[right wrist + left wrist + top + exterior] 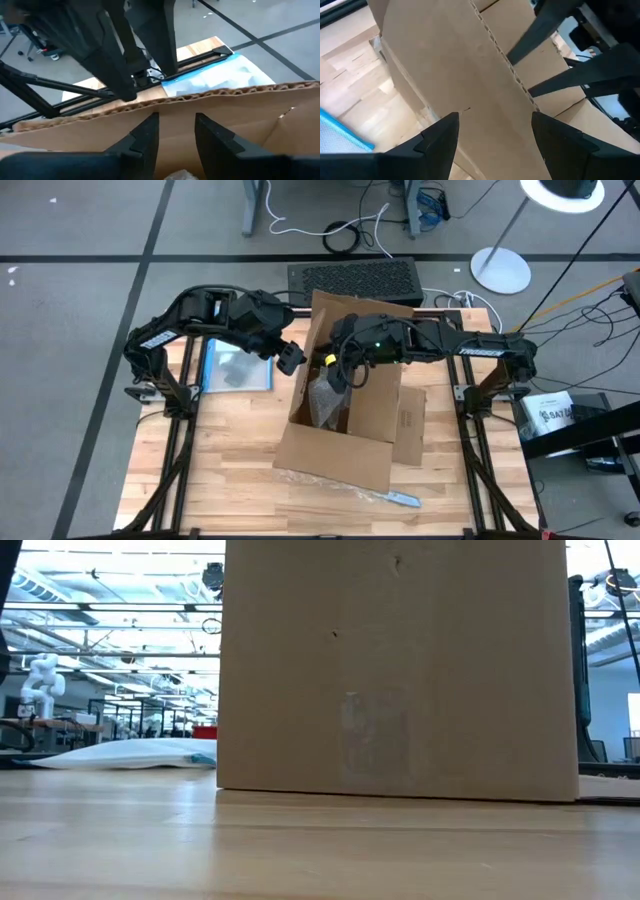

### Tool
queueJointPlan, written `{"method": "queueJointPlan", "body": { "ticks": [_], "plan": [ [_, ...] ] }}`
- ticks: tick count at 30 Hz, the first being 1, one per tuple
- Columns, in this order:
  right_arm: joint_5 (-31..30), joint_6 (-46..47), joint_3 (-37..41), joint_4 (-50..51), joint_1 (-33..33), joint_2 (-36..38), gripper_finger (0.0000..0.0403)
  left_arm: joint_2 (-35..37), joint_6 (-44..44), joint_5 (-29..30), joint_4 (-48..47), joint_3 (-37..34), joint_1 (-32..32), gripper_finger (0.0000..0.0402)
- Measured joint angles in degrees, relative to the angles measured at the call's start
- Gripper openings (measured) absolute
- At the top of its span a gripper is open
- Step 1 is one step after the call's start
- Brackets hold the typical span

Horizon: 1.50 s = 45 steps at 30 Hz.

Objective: Unpack boxes
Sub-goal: Break down box until it is fully flat

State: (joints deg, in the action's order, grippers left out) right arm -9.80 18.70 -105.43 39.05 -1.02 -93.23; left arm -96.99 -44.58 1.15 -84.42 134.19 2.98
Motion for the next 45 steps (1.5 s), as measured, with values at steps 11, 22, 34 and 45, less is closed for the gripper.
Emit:
{"method": "queueJointPlan", "body": {
  "ticks": [11, 22, 34, 45],
  "plan": [
    [1.27, 0.09, 0.02, -4.67, 1.02, -3.33, 0.0116, 0.00, 0.11, -1.09, -1.57, 0.00, 0.00, 0.0255],
    [2.29, 0.00, 0.02, -7.10, 1.77, -3.32, 0.0116, -0.52, -1.36, 1.00, -3.80, 0.06, 0.27, 0.0255],
    [2.23, 0.11, 0.02, -4.28, 1.88, -3.28, 0.0116, -2.77, 0.24, 2.41, -5.73, -0.04, 0.67, 0.0239],
    [0.73, 1.18, 0.02, 6.91, -0.30, -3.01, 0.0116, -2.73, 3.54, 4.52, -5.57, -0.04, -0.90, 0.0173]
  ]
}}
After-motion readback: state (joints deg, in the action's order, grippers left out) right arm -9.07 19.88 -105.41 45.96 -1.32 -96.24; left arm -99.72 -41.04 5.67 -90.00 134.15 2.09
